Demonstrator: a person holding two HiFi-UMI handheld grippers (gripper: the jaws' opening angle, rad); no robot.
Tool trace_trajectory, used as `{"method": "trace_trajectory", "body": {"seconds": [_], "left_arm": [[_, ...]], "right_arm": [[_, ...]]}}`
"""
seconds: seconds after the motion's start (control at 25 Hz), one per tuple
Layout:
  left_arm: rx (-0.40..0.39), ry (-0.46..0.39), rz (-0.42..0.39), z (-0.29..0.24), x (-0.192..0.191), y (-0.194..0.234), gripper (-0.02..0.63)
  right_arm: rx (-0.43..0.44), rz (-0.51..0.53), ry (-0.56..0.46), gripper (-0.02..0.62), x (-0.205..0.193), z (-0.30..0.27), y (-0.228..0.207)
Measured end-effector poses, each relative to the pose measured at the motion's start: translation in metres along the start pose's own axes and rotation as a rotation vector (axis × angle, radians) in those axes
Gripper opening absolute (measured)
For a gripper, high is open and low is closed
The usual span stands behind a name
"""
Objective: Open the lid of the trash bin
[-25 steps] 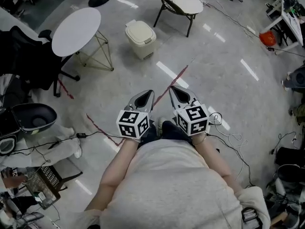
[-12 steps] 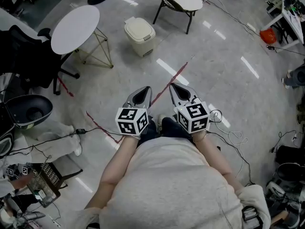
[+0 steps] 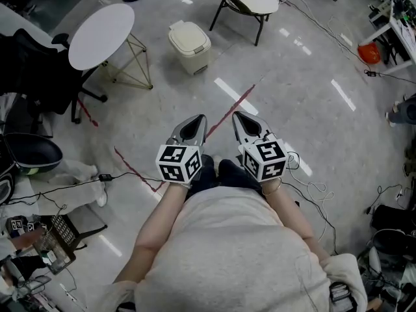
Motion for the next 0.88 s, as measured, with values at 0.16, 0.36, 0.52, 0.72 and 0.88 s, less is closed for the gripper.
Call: {"method": "trace_trajectory", "body": {"seconds": [0.16,0.36,0.52,0.72,0.88], "left_arm": [[0.007,0.025,0.002,-0.010,-0.007,-0.002,0.002],[0.010,0.027,0.011,-0.035,0.007,0.009,0.002],[-0.009,0.038,0.004,-0.067,0.021,0.026,0.002],[-0.032,0.027,0.005,-0.124,0.068,0.058,0.002],[-0.042,0.032,0.038,-0.172,0.111,0.093,0.002]], "right_arm": [[0.006,-0.031,0.008,0.006,-0.006,-0.001,-0.013],[-0.004,-0.056,0.018,0.006,-0.006,-0.017,-0.035],[-0.008,-0.054,0.019,0.006,0.001,-0.043,-0.053],[-0.017,-0.034,0.019,0.006,0.029,-0.099,-0.086],[-0.016,-0.021,0.050,0.008,0.055,-0.160,-0.113]]}}
Point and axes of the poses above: the fingertips, and each gripper's own axes: z backward along the fingers, y to its left, x out of its top, the point moved 5 cm from there along z, backward along the fingers, and after that the axes turned 7 degrees about z, right-handed, at the moved point
